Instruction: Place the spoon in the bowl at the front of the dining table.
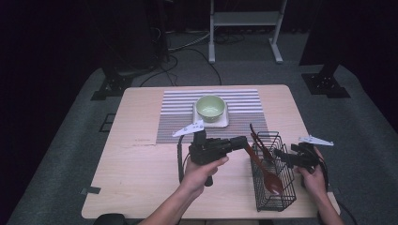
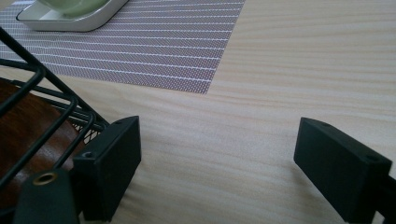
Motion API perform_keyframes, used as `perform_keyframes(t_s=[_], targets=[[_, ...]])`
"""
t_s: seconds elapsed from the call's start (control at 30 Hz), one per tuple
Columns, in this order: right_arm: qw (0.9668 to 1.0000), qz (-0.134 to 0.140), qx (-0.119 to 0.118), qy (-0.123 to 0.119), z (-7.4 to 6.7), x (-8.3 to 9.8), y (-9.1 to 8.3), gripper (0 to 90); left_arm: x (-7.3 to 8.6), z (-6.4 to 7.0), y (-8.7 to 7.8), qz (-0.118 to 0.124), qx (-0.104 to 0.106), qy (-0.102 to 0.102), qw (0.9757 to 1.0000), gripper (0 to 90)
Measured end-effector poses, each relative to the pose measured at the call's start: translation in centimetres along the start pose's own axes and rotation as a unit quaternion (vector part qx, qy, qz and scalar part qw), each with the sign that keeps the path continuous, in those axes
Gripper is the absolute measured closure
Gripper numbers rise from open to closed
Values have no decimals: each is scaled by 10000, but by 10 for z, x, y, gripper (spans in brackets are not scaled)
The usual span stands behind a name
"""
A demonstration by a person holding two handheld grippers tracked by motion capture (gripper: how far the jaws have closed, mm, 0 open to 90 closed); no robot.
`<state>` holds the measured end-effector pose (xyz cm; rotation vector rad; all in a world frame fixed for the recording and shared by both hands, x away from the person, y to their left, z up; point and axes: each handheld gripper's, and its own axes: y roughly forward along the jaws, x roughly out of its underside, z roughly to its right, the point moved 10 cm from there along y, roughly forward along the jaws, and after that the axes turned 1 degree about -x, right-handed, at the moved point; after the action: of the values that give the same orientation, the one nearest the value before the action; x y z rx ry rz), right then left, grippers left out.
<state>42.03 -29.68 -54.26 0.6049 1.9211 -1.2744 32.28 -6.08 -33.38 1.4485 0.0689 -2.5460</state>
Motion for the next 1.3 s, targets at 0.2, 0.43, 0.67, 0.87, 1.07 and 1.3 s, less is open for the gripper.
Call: perform_keyframes(t_s=[0.2,0.43,0.67,0.87,1.07,1.3], targets=[[10000,-12,11,-5,0,0,0,134,-7,-1,-9,87,-77,20,9999,843],[10000,-17,24,7,0,0,0,134,-12,-3,-18,152,-146,-2,9998,843],[10000,-18,32,12,1,0,0,134,-15,-4,-28,205,-210,7,9996,843],[10000,-25,36,22,1,0,1,134,-19,-9,-40,218,-339,44,9992,843],[10000,-44,44,28,1,1,1,134,-21,-13,-48,215,-471,94,9986,843],[10000,-29,39,21,1,0,1,134,-24,-24,-56,248,-642,83,9976,843]])
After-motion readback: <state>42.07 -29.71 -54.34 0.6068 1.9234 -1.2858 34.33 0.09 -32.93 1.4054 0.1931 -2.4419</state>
